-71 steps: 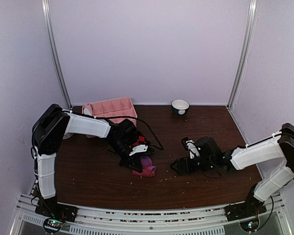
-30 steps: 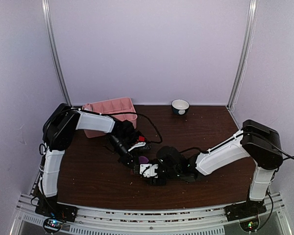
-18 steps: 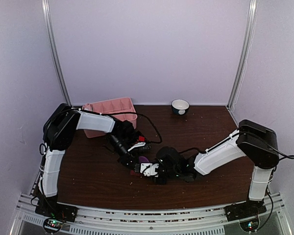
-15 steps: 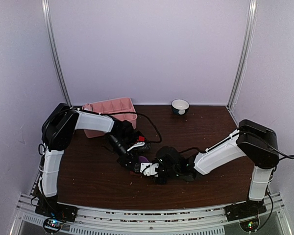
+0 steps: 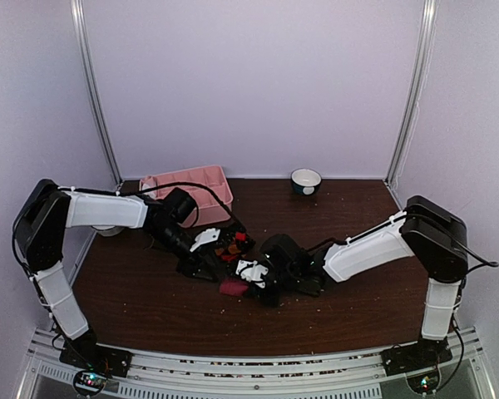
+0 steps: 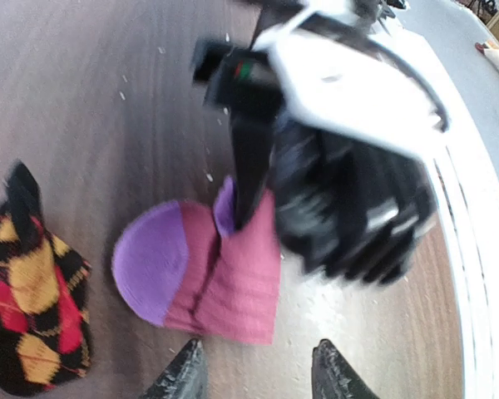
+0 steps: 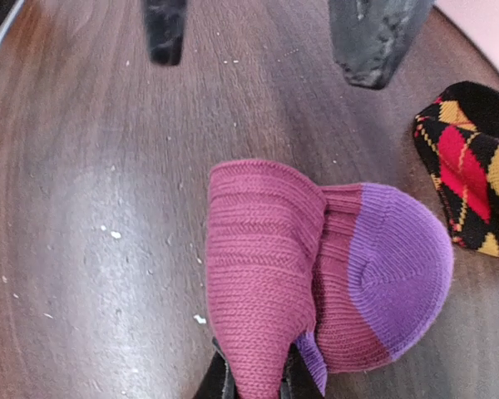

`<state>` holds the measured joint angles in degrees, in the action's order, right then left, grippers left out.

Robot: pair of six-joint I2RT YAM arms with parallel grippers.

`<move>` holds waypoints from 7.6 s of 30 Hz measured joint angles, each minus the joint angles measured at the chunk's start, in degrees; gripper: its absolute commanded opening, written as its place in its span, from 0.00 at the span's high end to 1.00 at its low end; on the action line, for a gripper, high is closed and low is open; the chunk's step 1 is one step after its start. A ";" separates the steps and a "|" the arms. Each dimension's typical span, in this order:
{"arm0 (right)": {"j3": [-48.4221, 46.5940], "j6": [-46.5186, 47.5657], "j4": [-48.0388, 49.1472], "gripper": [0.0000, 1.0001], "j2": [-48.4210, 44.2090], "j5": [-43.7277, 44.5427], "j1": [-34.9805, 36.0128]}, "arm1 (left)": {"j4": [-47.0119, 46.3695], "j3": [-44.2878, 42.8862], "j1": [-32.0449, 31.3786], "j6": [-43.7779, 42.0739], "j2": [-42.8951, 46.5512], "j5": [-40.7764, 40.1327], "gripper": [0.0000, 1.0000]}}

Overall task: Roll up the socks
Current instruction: Roll the sock at the center of the board.

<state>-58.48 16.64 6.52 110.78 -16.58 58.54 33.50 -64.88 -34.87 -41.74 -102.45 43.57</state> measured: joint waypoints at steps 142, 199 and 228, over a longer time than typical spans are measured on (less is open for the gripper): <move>15.23 -0.55 22.34 0.33 -10.34 -7.50 0.52 | 30.08 -29.53 -4.07 -6.71 -31.26 10.34 0.96; -2.89 -44.13 13.03 1.00 9.42 -31.91 -9.79 | -12.24 7.80 -13.35 -5.64 2.36 -21.97 0.51; 7.65 -81.77 45.46 1.00 13.33 -38.36 -11.58 | -18.78 6.29 -20.44 -7.78 0.00 -36.83 0.56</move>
<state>-50.83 -65.12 51.99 124.11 -54.94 46.96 14.72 -58.59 -55.31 -49.52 -102.45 6.74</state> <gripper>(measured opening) 0.131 0.479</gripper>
